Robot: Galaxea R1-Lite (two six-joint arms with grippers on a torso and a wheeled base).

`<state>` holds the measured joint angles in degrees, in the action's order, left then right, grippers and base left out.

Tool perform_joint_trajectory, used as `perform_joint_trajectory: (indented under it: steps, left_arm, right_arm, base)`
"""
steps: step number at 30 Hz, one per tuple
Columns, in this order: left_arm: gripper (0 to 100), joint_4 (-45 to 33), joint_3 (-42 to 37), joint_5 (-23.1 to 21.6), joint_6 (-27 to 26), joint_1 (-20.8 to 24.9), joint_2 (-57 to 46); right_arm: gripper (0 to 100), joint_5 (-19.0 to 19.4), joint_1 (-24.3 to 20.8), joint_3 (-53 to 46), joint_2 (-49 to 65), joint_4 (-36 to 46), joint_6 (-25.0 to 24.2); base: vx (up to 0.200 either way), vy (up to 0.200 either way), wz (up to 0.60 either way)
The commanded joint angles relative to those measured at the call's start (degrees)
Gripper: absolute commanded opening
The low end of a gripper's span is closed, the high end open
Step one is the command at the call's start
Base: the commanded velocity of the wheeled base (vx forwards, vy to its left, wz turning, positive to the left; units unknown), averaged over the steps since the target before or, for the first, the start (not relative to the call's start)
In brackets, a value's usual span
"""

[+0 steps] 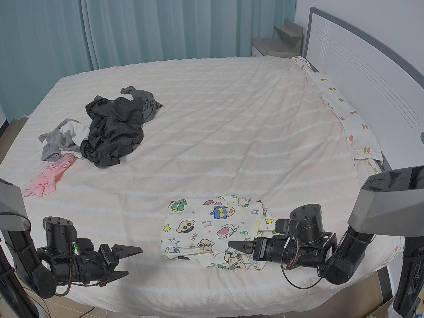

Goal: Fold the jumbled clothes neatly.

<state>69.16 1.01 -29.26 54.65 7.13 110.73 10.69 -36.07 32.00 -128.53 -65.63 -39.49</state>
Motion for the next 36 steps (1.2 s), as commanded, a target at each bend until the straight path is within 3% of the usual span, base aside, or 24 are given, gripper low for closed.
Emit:
perform_joint_trajectory:
  steps: [1, 10, 11, 36]
  left_arm:
    - [100, 0.01, -0.75, -0.01, 0.02, -0.01, 0.1]
    - [100, 0.01, -0.75, -0.01, 0.02, 0.08, 0.1]
    - [100, 0.01, -0.75, -0.01, 0.02, -0.01, 0.1]
    - [100, 0.01, -0.75, 0.17, -0.07, 0.43, 0.45]
  right_arm:
    - [100, 0.03, 0.04, 2.1, -3.05, 0.16, 0.02]
    - [100, 0.03, -0.49, 3.42, -3.22, 3.23, -0.07]
    - [0, 0.03, -0.67, 3.68, -3.22, 3.23, -0.07]
    - [0, -0.76, -0.93, -5.28, 6.18, 2.79, 0.02]
  base:
    - [0.0, 0.0, 0.0]
    - [0.0, 0.0, 0.0]
    - [0.0, 0.0, 0.0]
    - [0.0, 0.0, 0.0]
